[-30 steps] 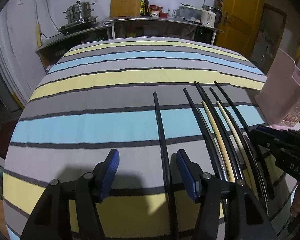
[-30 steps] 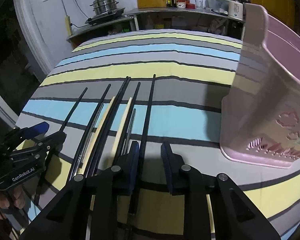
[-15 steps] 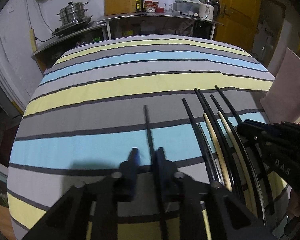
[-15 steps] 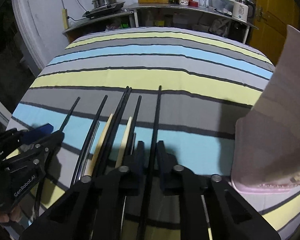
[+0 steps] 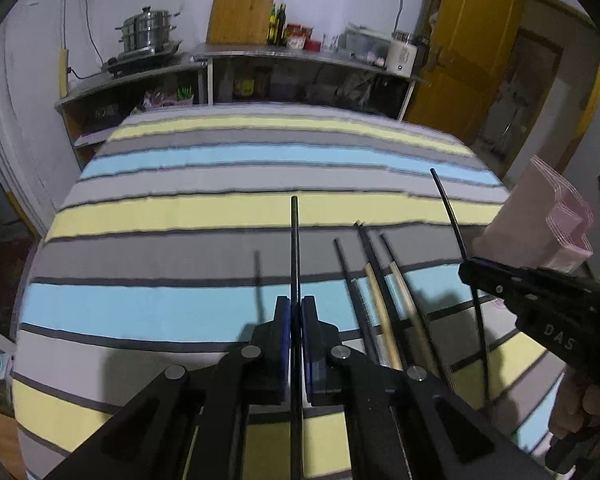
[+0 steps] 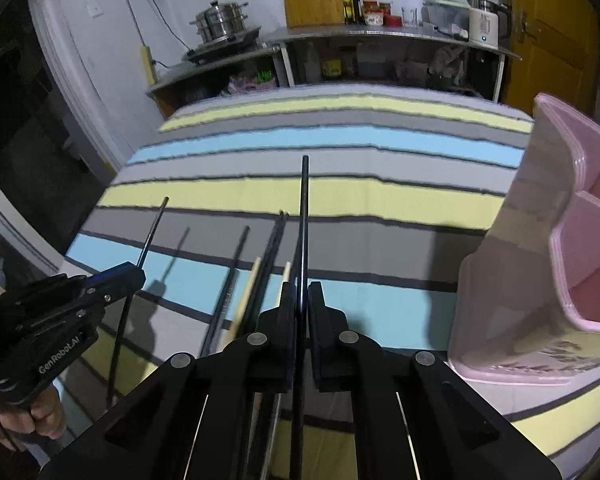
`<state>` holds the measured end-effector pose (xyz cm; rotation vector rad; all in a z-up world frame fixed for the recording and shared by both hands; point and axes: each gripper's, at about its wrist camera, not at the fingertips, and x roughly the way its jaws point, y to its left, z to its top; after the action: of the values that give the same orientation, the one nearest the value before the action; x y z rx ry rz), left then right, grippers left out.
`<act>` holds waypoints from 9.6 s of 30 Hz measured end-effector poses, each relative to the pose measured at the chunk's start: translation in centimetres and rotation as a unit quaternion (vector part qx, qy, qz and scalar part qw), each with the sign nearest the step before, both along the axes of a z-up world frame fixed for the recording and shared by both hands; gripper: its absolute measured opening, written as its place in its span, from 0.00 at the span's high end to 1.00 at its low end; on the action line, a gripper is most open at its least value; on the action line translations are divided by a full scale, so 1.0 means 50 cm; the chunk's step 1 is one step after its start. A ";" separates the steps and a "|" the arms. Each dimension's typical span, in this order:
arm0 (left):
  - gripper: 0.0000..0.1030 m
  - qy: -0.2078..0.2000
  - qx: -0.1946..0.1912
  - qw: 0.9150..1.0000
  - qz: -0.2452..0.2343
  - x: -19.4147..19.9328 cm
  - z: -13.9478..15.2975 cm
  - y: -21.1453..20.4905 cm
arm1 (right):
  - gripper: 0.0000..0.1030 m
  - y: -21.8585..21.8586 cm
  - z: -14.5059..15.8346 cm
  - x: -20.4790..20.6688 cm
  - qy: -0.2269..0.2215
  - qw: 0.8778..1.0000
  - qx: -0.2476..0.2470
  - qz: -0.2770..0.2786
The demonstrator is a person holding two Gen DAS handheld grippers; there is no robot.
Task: Organize utensils
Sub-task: 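Lift both held black chopsticks and carry them over the pink basket, then open both tools to drop the black chopsticks into the pink basket, then grasp another black chopstick with the left tool while the right tool reaches toward the chopsticks, then grasp a thin silver chopstick with the right tool, then carry both held chopsticks up and over the pink basket, then open both tools to release the chopsticks into the pink basket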
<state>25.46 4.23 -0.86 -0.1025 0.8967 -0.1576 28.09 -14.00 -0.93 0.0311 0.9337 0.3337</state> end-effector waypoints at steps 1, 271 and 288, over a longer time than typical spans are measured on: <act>0.95 -0.005 -0.003 1.000 0.000 -0.005 0.012 0.001 | 0.94 -0.002 0.015 -0.008 -0.006 1.000 0.005 0.000; 0.95 -0.098 -0.092 0.979 -0.150 0.100 0.248 -0.377 | 0.95 -0.327 0.218 -0.056 -0.120 0.981 0.068 -0.140; 0.92 -0.093 -0.075 0.982 -0.144 0.078 0.212 -0.374 | 0.88 -0.323 0.167 -0.055 -0.080 0.985 0.061 -0.142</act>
<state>29.35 -14.46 9.72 -0.0969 0.7083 -0.4975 25.31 -30.13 7.42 0.2451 0.7364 0.1263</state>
